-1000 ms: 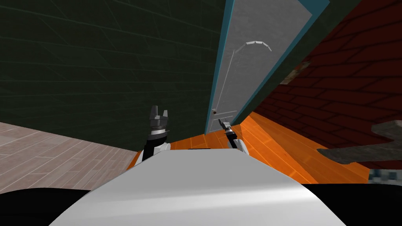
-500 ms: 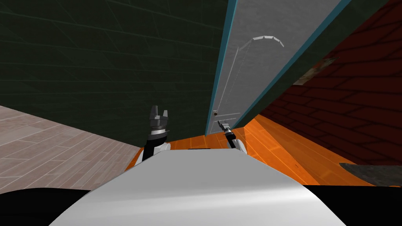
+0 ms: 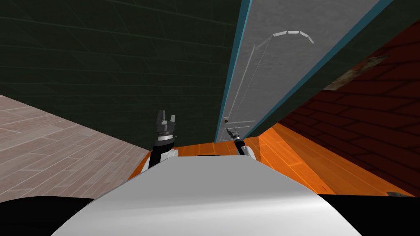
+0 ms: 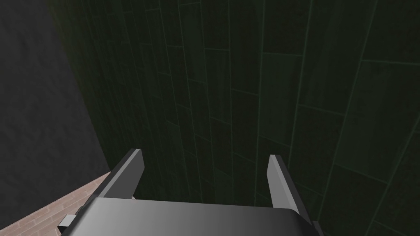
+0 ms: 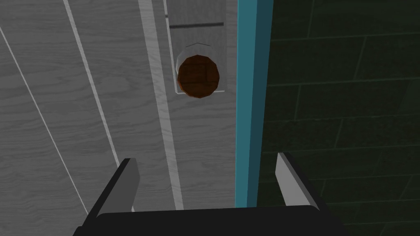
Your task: Pull the door open
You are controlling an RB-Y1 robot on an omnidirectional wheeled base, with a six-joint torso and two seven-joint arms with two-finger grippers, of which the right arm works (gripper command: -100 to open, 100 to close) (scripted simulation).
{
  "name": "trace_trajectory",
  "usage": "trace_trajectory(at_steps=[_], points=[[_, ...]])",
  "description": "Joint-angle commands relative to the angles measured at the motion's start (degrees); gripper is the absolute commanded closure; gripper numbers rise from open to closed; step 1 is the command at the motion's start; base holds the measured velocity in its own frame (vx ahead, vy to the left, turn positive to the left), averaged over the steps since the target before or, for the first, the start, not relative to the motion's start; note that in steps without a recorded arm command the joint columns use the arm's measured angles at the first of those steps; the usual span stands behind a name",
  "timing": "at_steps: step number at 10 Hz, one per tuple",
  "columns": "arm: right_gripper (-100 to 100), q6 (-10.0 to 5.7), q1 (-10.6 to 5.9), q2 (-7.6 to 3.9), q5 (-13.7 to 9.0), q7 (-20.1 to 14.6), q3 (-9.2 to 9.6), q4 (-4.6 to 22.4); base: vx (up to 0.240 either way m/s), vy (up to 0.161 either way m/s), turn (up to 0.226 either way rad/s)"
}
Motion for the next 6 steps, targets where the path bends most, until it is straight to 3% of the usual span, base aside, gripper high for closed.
trace_trajectory(at_steps=[1, 2, 6], points=[[-100, 0.0, 0.0, 0.0, 0.0, 0.0, 0.0, 0.0, 0.024, -0.045, 0.022], [-100, -0.19, 0.39, -1.68, -0.3, 0.3, -0.3, 0.6, -0.024, -0.004, -0.056], [-100, -0.64, 1.63, -5.2, -1.6, 0.6, -0.99, 2.1, -0.064, 0.011, -0.058]])
